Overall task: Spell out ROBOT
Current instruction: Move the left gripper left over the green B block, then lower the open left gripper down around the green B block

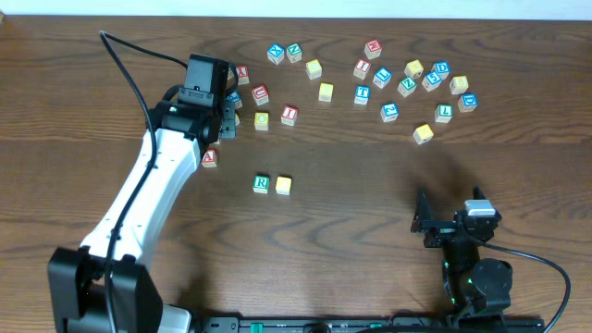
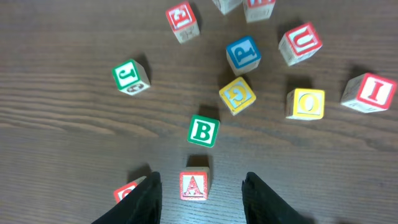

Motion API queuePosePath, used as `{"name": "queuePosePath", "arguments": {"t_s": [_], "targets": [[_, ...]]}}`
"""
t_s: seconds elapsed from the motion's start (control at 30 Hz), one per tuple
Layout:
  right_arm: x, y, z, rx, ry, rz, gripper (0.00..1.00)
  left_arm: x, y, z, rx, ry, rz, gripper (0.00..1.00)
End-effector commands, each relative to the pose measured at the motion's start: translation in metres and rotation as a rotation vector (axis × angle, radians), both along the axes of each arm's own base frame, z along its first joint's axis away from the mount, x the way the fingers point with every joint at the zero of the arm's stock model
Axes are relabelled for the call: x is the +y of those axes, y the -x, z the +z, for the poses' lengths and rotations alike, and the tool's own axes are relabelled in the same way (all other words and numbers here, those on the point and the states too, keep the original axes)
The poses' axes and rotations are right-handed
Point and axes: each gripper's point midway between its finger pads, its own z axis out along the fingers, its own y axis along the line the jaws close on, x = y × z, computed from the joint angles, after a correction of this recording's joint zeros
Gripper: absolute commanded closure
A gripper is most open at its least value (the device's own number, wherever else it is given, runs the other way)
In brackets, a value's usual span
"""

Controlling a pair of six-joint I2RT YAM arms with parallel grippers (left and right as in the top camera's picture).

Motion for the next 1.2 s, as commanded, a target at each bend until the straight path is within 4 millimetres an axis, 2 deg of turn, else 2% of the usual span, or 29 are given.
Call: {"name": "queuePosePath", "arguments": {"t_s": [0.0,0.43,0.53,0.6,1.03,1.17], "targets": [[0.0,0.0,-0.002,0.008,-0.012,-0.003,0.01,-0.001,-0.007,-0.008,0.03,0.025,-0.016,0.59],[0.0,0.0,-0.002,0.008,-0.012,-0.003,0.01,0.004,-0.001,-0.076,0.219,-0.011,-0.006,0.58],[0.0,0.0,-0.002,0.008,-0.012,-0.003,0.01,0.004,0.0,-0.08,0.227,-0.013,-0.006,0.57],[0.0,0.0,-0.002,0.008,-0.012,-0.003,0.01,0.004,-0.001,-0.079,0.226,-0.014,-0.009,0.52],[0.0,0.0,-0.002,0.008,-0.012,-0.003,0.01,0.003,-0.009,-0.077,0.196,-0.021,-0.043,0.44],[0.0,0.0,-0.002,0.008,-0.012,-0.003,0.01,0.004,-0.013,-0.077,0.193,0.026,-0.07,0.43]]}}
